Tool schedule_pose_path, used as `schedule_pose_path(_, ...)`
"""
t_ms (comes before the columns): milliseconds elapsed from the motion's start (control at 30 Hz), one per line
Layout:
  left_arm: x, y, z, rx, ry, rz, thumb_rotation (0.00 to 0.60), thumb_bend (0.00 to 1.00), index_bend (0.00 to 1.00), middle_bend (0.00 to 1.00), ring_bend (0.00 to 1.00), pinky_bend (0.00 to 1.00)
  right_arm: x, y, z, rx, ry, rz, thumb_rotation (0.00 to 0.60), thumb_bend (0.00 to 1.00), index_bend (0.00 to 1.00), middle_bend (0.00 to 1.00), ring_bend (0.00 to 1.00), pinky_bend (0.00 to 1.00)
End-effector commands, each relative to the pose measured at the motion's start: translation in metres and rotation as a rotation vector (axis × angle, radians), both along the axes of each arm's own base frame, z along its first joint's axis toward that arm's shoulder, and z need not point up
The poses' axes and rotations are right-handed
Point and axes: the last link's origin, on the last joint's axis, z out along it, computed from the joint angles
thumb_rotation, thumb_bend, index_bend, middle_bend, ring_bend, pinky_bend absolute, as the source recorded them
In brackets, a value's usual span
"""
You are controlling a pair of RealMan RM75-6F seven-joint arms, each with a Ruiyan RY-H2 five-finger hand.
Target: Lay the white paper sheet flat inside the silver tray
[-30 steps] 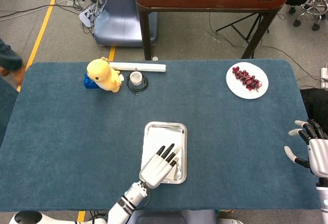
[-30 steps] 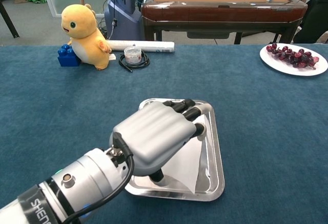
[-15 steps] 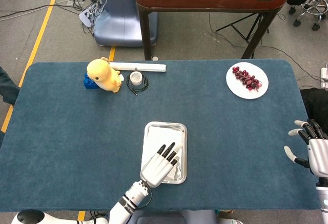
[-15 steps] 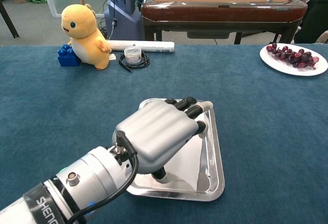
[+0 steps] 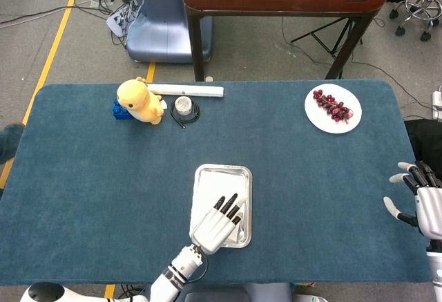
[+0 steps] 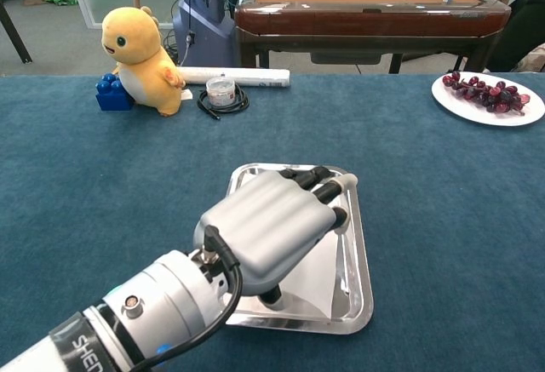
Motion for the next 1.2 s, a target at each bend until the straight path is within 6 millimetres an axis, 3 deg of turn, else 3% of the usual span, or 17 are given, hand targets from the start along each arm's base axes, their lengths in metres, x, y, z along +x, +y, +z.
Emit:
schedule_pose_path(33,0.0,0.0,0.0,0.004,0.002,-0.001,0.6,0.06,0.29,0.04,0.0,0.16,0.0,0.0,0.0,0.0,-0.001,0.0,0.6,0.27,0.41,0.24,0.12,0.32)
schedule_pose_path(533,0.006,0.002,0.004,0.012,0.103,0.037,0.6,0.0,0.17,0.02,0.0,0.16,0.0,0.0,0.0,0.0,-0.007,0.002,0.6,0.27,0.41,0.24,0.12,0.32)
schedule_pose_path(1200,0.007,0.011,0.017,-0.066,0.168,0.078,0.6,0.0,0.03,0.0,0.0,0.13,-0.001,-0.001,0.0,0.002,-0.005,-0.003,0.6,0.27,0.41,0.24,0.12,0.32)
